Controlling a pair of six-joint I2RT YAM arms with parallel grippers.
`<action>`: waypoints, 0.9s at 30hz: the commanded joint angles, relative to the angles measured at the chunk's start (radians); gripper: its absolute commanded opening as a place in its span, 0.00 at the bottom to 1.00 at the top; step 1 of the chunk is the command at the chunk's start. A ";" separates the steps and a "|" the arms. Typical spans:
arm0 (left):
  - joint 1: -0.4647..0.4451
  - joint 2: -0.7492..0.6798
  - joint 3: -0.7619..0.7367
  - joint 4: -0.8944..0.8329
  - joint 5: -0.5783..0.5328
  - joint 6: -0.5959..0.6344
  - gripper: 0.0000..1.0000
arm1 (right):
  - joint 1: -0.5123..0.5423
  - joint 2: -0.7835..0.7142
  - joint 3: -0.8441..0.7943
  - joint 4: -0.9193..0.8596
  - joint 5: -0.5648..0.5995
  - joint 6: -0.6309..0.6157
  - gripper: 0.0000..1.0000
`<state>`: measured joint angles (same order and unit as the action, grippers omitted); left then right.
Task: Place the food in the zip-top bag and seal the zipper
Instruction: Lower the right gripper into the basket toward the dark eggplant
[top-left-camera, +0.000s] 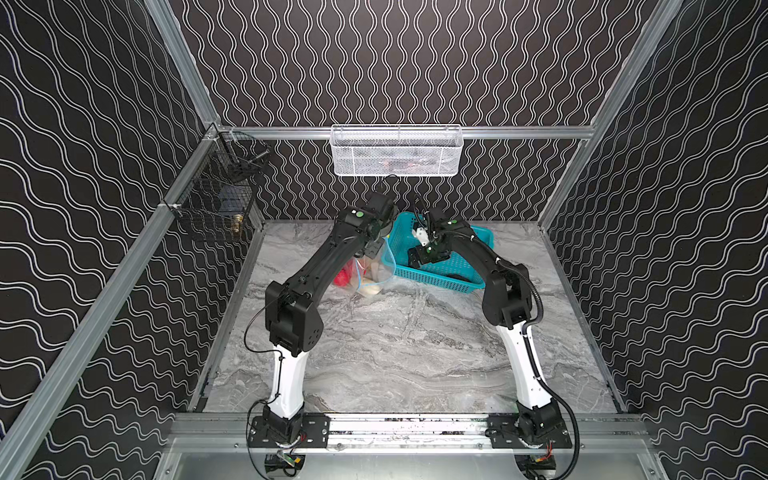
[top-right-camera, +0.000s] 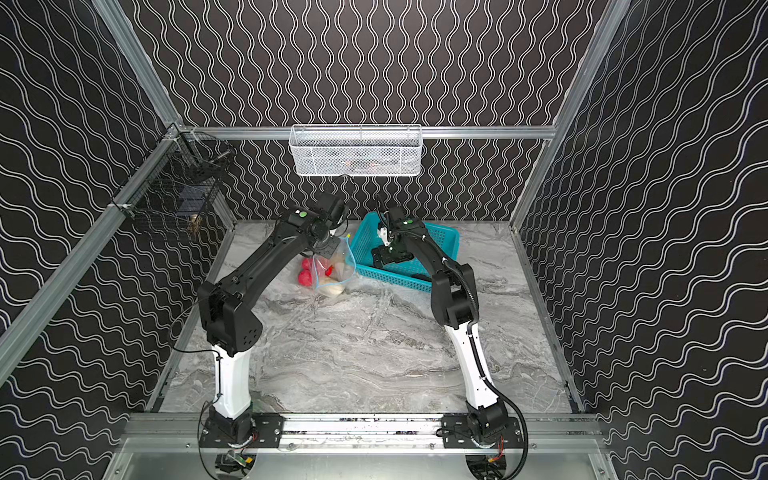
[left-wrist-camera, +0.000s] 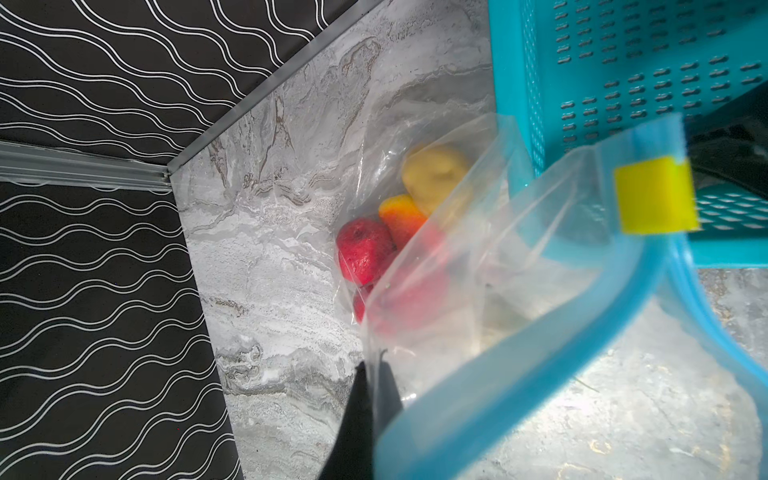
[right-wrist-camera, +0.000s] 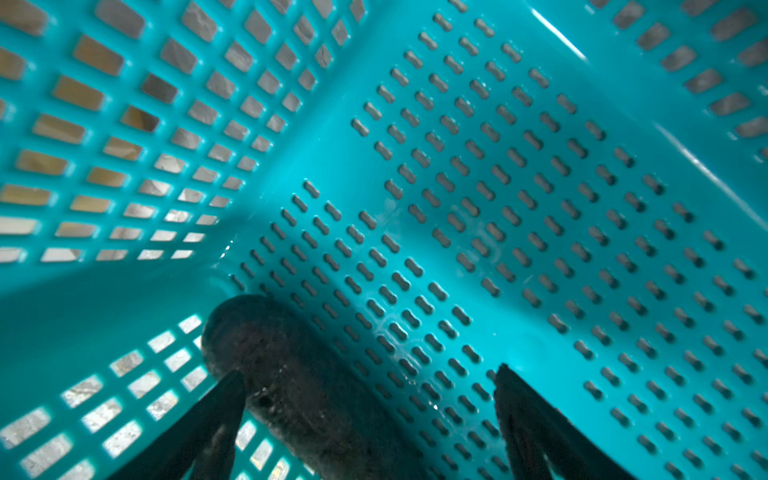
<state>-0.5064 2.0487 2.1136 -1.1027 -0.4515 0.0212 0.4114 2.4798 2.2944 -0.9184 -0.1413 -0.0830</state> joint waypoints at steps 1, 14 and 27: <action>0.001 -0.004 0.002 -0.003 -0.006 -0.018 0.00 | 0.004 0.004 0.020 -0.023 -0.024 -0.013 0.92; 0.001 0.005 0.021 -0.011 -0.012 -0.018 0.00 | 0.061 -0.002 -0.003 -0.044 -0.054 -0.191 0.86; 0.001 0.014 0.037 -0.022 -0.016 -0.020 0.00 | 0.054 0.012 0.064 -0.048 0.073 -0.050 0.84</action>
<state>-0.5060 2.0617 2.1403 -1.1194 -0.4591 0.0208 0.4686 2.5156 2.3383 -0.9600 -0.1272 -0.2092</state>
